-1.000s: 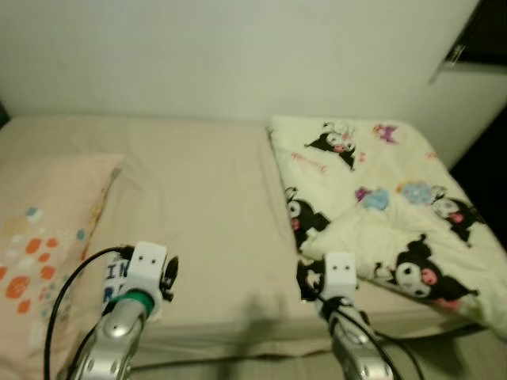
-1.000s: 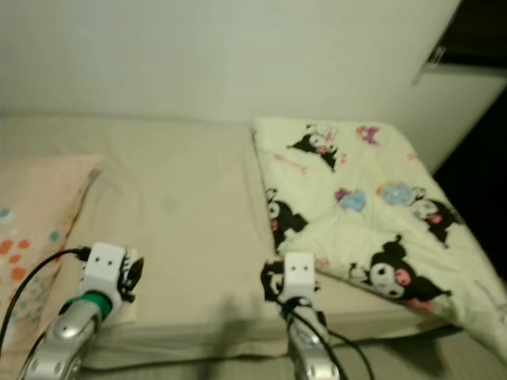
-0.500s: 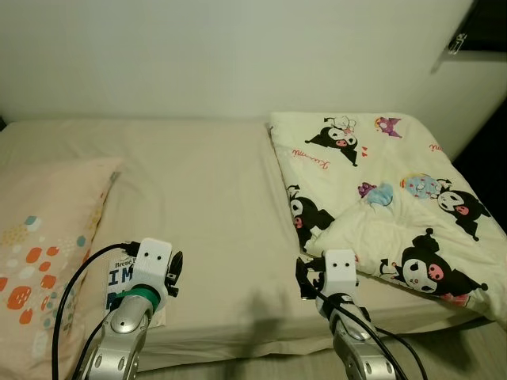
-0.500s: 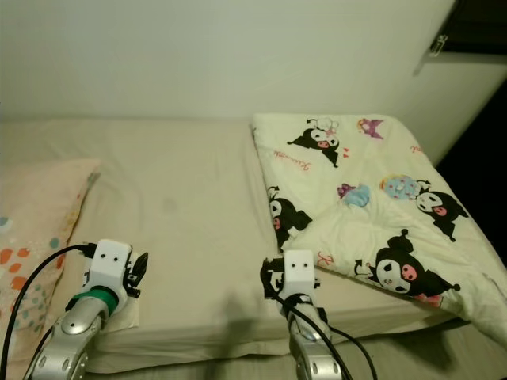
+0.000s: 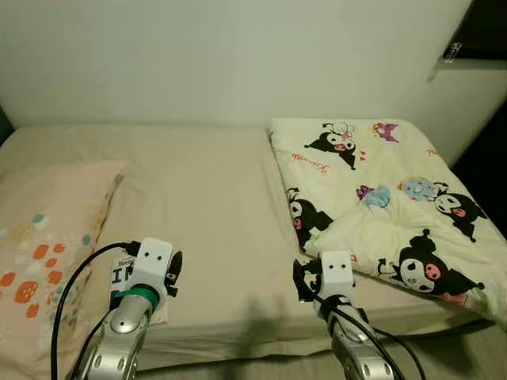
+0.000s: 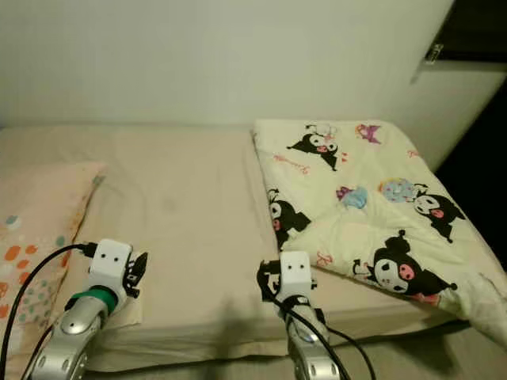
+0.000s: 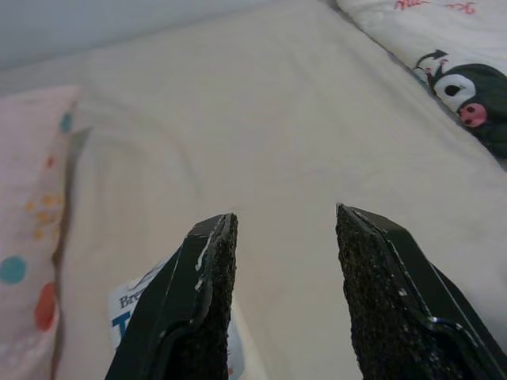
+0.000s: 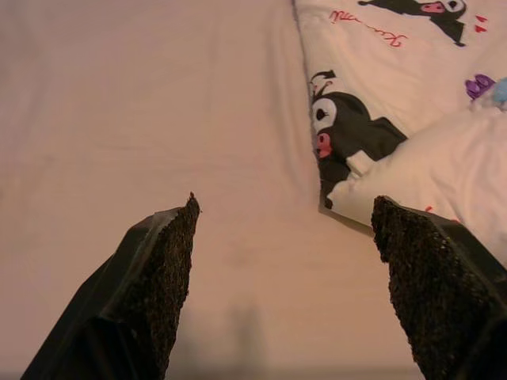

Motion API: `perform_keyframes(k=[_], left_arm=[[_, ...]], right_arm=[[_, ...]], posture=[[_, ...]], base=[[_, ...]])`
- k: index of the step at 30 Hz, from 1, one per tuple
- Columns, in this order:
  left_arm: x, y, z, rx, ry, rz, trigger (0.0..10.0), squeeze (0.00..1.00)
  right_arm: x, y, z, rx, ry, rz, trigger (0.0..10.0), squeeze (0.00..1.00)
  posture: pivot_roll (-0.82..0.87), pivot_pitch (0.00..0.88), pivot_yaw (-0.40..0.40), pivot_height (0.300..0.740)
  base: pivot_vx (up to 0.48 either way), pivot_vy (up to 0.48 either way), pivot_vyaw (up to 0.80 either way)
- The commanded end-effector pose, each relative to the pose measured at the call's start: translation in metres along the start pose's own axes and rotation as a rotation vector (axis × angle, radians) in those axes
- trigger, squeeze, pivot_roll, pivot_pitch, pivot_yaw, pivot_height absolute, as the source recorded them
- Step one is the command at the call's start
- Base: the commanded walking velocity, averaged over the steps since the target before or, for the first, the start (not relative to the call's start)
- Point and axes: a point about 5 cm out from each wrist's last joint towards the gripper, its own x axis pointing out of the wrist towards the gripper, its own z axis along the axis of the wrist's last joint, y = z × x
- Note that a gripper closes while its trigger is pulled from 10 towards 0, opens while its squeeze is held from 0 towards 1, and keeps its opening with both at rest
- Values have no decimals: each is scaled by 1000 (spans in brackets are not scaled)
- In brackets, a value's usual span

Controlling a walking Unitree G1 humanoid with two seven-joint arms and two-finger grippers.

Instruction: Clean up the room

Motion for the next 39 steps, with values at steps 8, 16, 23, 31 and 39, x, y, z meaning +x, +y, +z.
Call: perform_keyframes(k=[8,16,23,31,39], left_arm=[[0,-4,-5,4,21,-16,10000,0],[1,-7,-5,9,19,-20,10000,0],[2,-7,-4,5,17,-16,10000,0],[3,-8,-3,0,16,-14,10000,0],[3,-9,-3,-4,14,-10,10000,0]], right_arm=[[-2,-6,-6,27,28,-25,10000,0],[-2,-6,-6,21,28,-23,10000,0],[-2,-6,-5,20,26,-20,10000,0],[-1,-7,-4,16,26,-19,10000,0],[-1,-9,-3,9,24,-16,10000,0]], posture=[[61,0,2,740],[59,0,0,740],[58,0,-1,740],[53,0,-8,740],[51,0,-14,740]], base=[[0,0,0],[0,0,0],[0,-70,0],[0,-248,0],[0,-266,0]])
